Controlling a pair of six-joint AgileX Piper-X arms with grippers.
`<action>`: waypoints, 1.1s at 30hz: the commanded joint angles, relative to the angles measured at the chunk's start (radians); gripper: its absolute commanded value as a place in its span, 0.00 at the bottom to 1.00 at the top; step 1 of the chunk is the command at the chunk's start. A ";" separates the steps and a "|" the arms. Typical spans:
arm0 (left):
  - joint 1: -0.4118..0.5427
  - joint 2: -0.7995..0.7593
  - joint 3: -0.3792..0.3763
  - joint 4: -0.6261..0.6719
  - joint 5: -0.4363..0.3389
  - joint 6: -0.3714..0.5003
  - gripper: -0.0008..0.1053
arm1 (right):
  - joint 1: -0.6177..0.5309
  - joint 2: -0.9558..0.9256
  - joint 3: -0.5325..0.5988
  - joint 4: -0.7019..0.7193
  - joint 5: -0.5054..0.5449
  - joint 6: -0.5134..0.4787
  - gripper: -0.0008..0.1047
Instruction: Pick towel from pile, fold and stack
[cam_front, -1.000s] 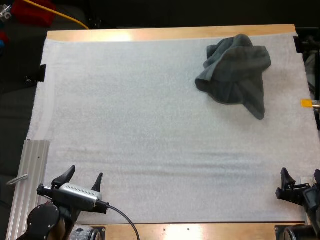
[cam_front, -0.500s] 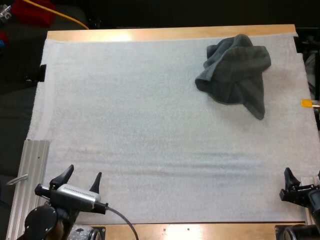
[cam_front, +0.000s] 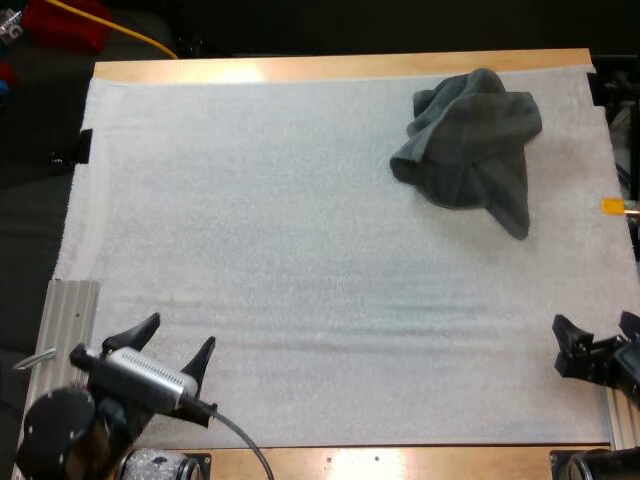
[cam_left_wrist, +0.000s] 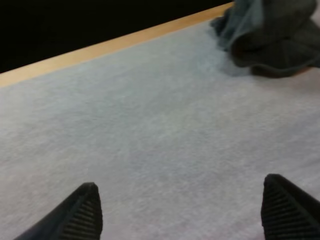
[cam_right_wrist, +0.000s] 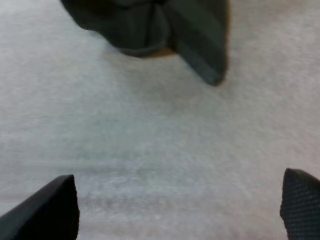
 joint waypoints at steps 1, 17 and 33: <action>0.001 0.022 -0.019 0.004 0.028 -0.003 0.61 | -0.003 0.014 -0.026 0.003 -0.031 -0.003 0.76; -0.116 0.208 -0.166 -0.011 0.150 0.019 0.61 | -0.003 0.339 -0.244 -0.031 -0.360 0.008 0.76; -0.132 0.250 -0.166 -0.011 0.150 0.019 0.61 | 0.145 0.599 -0.247 -0.359 -0.300 0.309 0.76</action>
